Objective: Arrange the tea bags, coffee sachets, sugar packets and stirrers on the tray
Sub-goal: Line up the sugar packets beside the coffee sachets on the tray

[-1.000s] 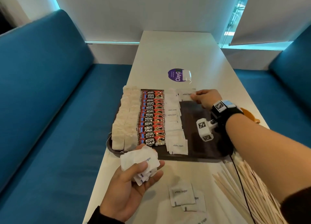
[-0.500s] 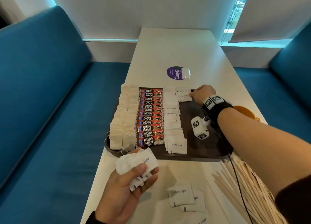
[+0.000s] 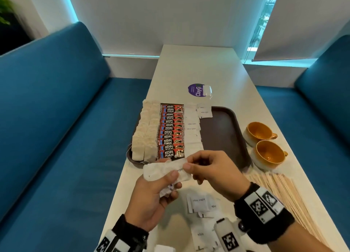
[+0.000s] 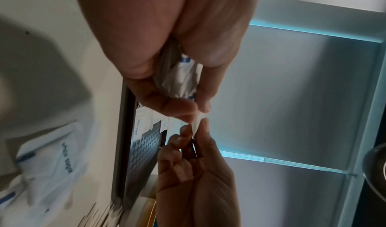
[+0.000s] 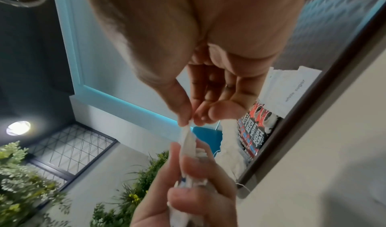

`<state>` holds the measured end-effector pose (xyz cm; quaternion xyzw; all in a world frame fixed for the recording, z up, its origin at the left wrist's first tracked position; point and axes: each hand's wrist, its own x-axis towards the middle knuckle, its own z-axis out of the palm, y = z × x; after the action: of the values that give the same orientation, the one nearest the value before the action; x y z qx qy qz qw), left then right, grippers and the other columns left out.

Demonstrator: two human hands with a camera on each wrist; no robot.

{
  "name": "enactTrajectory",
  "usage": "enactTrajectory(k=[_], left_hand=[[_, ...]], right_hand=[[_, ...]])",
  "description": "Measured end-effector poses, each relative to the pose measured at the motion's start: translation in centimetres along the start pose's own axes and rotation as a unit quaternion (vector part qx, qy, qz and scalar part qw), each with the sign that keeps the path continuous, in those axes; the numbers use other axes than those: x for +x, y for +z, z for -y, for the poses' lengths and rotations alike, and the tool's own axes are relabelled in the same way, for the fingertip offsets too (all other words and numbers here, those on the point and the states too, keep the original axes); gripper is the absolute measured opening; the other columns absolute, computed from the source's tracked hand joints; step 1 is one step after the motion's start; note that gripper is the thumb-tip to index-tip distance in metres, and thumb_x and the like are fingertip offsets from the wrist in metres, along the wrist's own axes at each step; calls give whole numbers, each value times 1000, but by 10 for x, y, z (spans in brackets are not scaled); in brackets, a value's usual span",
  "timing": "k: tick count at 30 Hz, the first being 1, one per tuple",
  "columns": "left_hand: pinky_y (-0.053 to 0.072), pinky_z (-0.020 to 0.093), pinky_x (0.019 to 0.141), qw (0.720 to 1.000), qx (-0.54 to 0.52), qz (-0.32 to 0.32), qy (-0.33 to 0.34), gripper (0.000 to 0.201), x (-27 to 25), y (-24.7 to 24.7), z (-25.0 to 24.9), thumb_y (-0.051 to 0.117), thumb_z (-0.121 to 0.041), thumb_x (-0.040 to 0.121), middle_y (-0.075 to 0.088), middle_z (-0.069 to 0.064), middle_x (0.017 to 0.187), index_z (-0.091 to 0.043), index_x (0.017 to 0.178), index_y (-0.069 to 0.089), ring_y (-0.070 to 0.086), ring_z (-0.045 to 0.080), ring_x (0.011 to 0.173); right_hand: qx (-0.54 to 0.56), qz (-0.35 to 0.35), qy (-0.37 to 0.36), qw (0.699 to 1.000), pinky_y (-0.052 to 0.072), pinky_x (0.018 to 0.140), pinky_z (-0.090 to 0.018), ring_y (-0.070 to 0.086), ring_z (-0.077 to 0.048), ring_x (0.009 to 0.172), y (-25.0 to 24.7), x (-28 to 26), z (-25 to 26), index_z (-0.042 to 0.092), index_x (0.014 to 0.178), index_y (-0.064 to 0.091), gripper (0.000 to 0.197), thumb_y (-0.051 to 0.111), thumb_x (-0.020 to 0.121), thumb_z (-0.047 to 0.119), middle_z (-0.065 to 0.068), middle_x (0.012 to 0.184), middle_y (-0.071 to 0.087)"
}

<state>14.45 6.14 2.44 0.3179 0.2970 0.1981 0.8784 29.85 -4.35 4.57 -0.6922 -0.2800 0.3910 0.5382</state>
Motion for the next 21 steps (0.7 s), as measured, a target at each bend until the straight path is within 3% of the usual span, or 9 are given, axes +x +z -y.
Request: enactTrajectory(k=[4, 9, 13, 15, 18, 21], left_hand=[[52, 27, 52, 999, -30, -13, -15, 42, 0, 1, 1, 71, -16, 84, 71, 17, 96, -6, 124, 65, 62, 25, 71], [60, 34, 57, 996, -70, -20, -42, 40, 11, -8, -1, 63, -8, 79, 71, 24, 92, -3, 119, 65, 67, 33, 76], [61, 37, 54, 995, -83, -27, -52, 41, 25, -16, -1, 58, -2, 76, 72, 29, 88, -2, 117, 65, 67, 38, 73], [60, 38, 53, 994, -87, -22, -58, 43, 31, -18, 0, 57, -1, 75, 72, 29, 90, -3, 117, 66, 66, 40, 73], [60, 40, 51, 992, -104, -24, -72, 44, 38, -21, 0, 57, 2, 72, 72, 30, 88, -4, 115, 67, 66, 41, 69], [60, 46, 51, 988, -121, -22, -91, 65, 42, -25, -3, 72, 3, 52, 71, 34, 94, -3, 116, 67, 69, 46, 67]], right_hand=[[2, -21, -5, 1000, 53, 59, -29, 58, -21, 63, -16, 15, 6, -1, 91, 75, 11, 78, 87, 9, -15, 77, 68], [7, -178, -15, 984, 61, 63, -32, 66, -23, 66, -66, 95, 10, 4, 99, 70, 9, 71, 93, 11, -16, 87, 73], [7, -275, 21, 961, 60, 59, -28, 68, -19, 58, -113, 169, -10, 9, 89, 72, 6, 77, 88, 9, -17, 94, 76], [-26, -289, 50, 956, 60, 59, -25, 68, -16, 59, -126, 193, -22, 11, 88, 74, 5, 79, 88, 12, -11, 90, 76], [-106, -283, 82, 950, 62, 71, -30, 67, -16, 64, -139, 223, -40, 13, 93, 78, 12, 81, 86, 22, -5, 82, 76], [-165, -286, 93, 939, 62, 75, -34, 66, -17, 68, -141, 244, -49, 18, 85, 79, 11, 85, 82, 27, -3, 77, 74]])
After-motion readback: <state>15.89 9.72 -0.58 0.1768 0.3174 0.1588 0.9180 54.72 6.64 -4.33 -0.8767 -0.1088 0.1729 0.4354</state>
